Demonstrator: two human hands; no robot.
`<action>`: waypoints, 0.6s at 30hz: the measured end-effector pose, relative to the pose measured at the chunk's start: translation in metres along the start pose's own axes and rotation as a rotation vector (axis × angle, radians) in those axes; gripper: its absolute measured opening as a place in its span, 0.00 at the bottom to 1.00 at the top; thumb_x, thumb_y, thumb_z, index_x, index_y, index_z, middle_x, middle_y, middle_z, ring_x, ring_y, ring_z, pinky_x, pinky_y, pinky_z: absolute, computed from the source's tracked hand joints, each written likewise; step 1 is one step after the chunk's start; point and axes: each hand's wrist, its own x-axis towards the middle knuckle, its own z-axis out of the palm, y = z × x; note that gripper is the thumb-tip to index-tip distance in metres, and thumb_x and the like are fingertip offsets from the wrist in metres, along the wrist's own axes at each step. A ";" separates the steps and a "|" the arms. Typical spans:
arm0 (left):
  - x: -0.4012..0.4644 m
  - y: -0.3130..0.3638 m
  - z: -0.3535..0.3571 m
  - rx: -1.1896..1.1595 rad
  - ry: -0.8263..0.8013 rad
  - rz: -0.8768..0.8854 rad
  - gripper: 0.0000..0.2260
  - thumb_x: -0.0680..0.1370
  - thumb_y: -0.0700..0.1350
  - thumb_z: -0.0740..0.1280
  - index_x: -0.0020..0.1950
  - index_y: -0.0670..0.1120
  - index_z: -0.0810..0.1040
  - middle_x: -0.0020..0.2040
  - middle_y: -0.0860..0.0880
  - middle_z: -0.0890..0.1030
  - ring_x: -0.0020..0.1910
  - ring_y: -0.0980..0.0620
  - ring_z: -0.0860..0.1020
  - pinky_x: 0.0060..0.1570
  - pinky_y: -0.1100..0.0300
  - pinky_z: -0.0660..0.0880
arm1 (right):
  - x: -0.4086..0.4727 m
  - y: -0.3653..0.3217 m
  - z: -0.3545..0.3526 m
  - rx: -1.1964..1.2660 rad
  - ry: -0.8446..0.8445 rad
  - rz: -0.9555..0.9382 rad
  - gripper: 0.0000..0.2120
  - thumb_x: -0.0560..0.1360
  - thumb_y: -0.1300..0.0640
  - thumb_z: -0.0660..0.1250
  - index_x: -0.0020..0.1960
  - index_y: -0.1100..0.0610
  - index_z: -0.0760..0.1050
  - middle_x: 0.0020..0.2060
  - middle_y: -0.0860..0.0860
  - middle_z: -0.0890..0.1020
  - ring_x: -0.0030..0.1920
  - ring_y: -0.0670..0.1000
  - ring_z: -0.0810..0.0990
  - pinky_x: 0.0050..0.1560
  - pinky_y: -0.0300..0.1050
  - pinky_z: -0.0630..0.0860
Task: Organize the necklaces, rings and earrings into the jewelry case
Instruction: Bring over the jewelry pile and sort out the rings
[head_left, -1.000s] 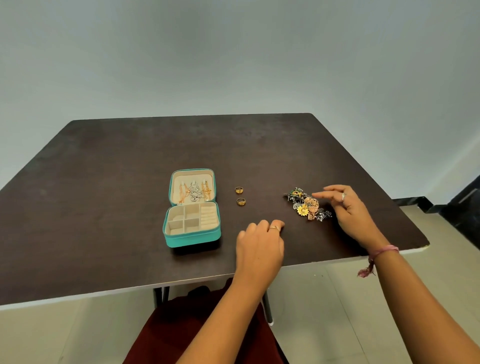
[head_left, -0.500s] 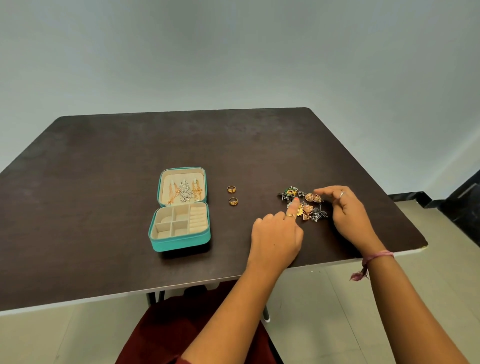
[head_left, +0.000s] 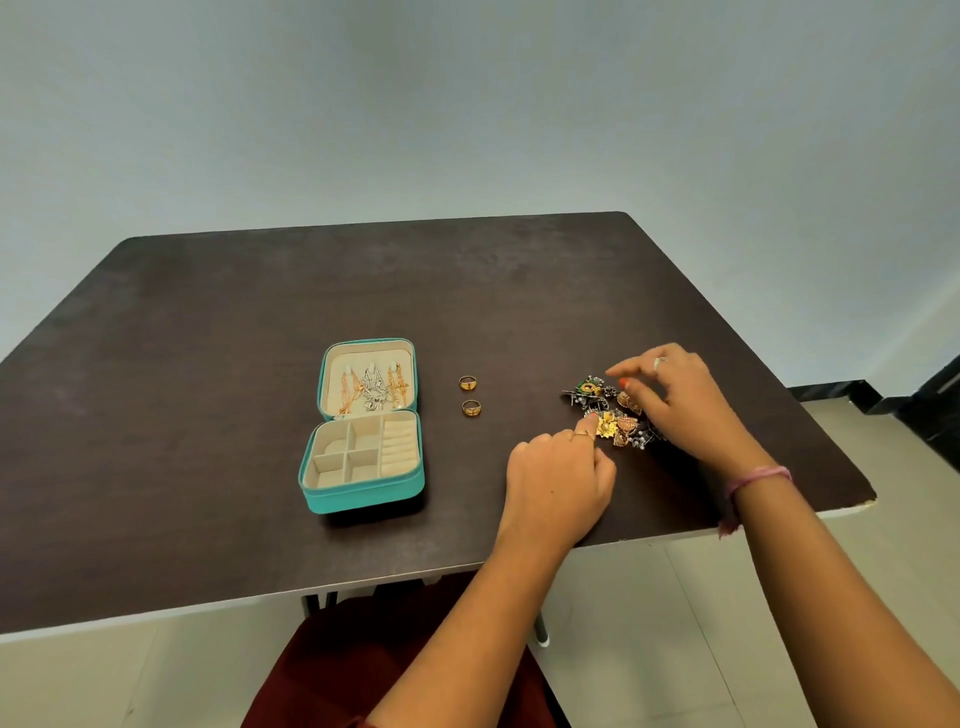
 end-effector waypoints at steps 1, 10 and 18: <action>-0.001 0.000 -0.001 -0.014 0.009 -0.009 0.19 0.71 0.48 0.59 0.58 0.51 0.81 0.27 0.52 0.78 0.25 0.51 0.75 0.27 0.62 0.61 | 0.004 -0.004 0.000 -0.060 -0.057 -0.011 0.14 0.79 0.59 0.61 0.56 0.41 0.78 0.52 0.46 0.72 0.56 0.51 0.70 0.54 0.49 0.68; 0.003 -0.001 -0.004 -0.059 -0.019 -0.126 0.25 0.81 0.51 0.53 0.78 0.51 0.55 0.37 0.49 0.79 0.34 0.51 0.71 0.30 0.57 0.62 | 0.021 -0.017 -0.006 -0.254 -0.231 0.055 0.23 0.79 0.66 0.55 0.62 0.41 0.75 0.61 0.46 0.71 0.64 0.51 0.64 0.54 0.46 0.56; 0.007 0.004 -0.011 -0.020 -0.084 -0.207 0.26 0.81 0.52 0.52 0.78 0.51 0.50 0.35 0.50 0.75 0.28 0.53 0.65 0.25 0.59 0.56 | 0.014 -0.019 -0.009 -0.213 -0.219 0.024 0.28 0.77 0.70 0.55 0.58 0.39 0.77 0.58 0.45 0.71 0.63 0.50 0.64 0.55 0.46 0.55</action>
